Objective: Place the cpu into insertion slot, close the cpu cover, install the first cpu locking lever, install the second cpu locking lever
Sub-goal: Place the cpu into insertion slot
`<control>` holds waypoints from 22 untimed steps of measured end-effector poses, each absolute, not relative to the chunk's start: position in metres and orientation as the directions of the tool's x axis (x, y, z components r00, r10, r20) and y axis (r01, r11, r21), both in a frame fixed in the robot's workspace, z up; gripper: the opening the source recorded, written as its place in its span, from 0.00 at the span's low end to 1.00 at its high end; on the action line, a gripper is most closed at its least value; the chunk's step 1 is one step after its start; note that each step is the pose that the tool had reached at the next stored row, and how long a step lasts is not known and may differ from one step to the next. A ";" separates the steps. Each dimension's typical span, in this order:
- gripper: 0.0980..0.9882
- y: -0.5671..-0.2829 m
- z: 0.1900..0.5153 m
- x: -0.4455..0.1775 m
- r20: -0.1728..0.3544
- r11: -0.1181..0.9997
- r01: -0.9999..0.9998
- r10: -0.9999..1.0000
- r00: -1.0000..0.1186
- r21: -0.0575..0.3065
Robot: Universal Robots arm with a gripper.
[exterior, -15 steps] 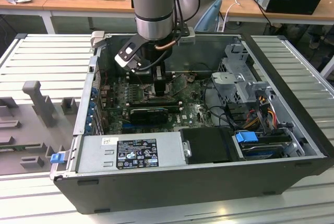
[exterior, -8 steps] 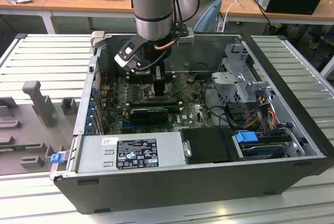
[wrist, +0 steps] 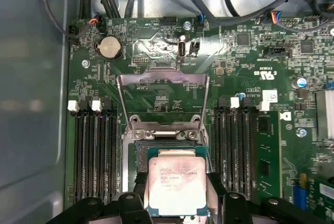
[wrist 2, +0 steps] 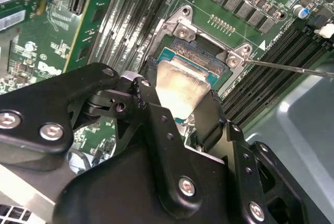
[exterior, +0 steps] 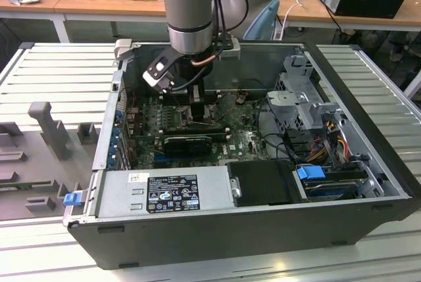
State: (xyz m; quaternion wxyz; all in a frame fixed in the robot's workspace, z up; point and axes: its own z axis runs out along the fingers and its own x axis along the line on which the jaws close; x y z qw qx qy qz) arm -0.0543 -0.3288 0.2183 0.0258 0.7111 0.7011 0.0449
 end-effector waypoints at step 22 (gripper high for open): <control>0.48 -0.320 0.200 -0.055 0.028 -0.031 0.995 0.999 0.029 0.098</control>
